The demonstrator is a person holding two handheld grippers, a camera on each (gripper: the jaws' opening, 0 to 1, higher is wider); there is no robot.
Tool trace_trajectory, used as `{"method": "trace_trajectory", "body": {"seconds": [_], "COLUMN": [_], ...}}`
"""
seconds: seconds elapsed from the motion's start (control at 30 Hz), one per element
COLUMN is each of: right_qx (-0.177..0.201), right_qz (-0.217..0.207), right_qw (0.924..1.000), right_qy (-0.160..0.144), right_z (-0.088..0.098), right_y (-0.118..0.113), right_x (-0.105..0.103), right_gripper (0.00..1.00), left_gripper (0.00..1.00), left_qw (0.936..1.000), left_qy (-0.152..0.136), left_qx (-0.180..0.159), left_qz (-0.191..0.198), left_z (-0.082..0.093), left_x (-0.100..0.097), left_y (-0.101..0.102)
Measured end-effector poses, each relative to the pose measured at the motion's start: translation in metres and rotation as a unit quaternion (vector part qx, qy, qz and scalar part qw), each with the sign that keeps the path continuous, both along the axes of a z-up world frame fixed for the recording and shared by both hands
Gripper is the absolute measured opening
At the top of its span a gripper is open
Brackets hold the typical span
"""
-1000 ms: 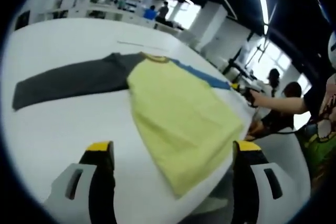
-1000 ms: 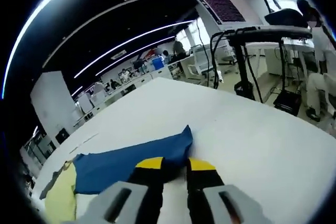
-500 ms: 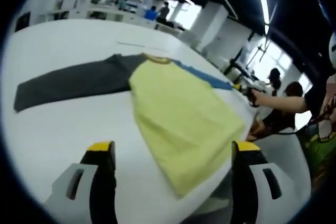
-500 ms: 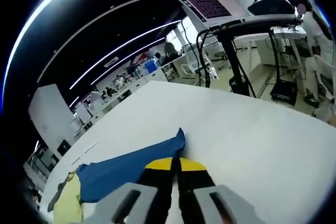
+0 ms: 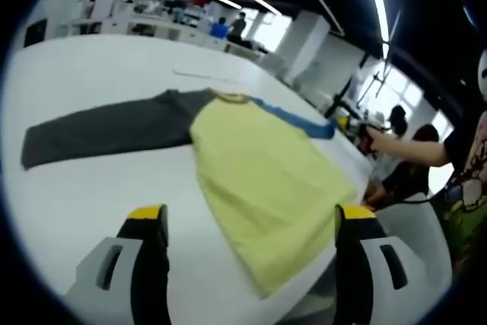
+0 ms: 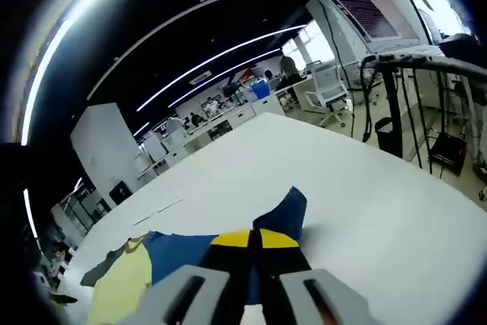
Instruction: Fold the garment on the visible template until the final outline fits inside the template.
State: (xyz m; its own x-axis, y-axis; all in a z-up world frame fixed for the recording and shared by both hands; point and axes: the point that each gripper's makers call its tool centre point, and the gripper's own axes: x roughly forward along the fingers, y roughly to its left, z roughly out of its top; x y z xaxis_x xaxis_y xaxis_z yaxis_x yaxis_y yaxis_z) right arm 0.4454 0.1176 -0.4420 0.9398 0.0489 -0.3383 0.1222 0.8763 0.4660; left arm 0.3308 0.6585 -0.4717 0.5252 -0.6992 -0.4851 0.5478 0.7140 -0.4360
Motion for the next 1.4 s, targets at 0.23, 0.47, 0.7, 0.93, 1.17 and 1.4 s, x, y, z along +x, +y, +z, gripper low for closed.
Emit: {"method": "trace_trajectory", "body": {"seconds": [0.23, 0.47, 0.7, 0.93, 1.17, 1.4], "right_qx": [0.014, 0.019, 0.041, 0.054, 0.064, 0.079], "right_qz": [0.082, 0.132, 0.176, 0.215, 0.259, 0.293], "right_qw": [0.9963, 0.9904, 0.9827, 0.9743, 0.9624, 0.9509], "right_qy": [-0.024, -0.036, -0.039, -0.041, -0.049, -0.058], "right_z": [0.021, 0.029, 0.023, 0.021, 0.026, 0.033], "right_y": [0.054, 0.097, 0.135, 0.176, 0.226, 0.274], "right_x": [0.026, 0.051, 0.070, 0.081, 0.090, 0.095], "right_gripper": [0.00, 0.00, 0.00, 0.00, 0.00, 0.00], "left_gripper": [0.86, 0.85, 0.84, 0.84, 0.83, 0.82], "left_qw": [0.9998, 0.9994, 0.9991, 0.9981, 0.9979, 0.9977], "left_qy": [-0.010, -0.016, -0.024, -0.037, -0.035, -0.032], "left_qx": [-0.007, -0.013, -0.017, -0.026, -0.027, -0.025], "left_qz": [0.018, 0.026, 0.030, 0.043, 0.048, 0.054], "left_z": [0.006, 0.011, 0.017, 0.025, 0.024, 0.021], "left_x": [0.004, 0.006, 0.008, 0.016, 0.014, 0.015], "left_y": [0.008, 0.010, 0.012, 0.017, 0.017, 0.022]}}
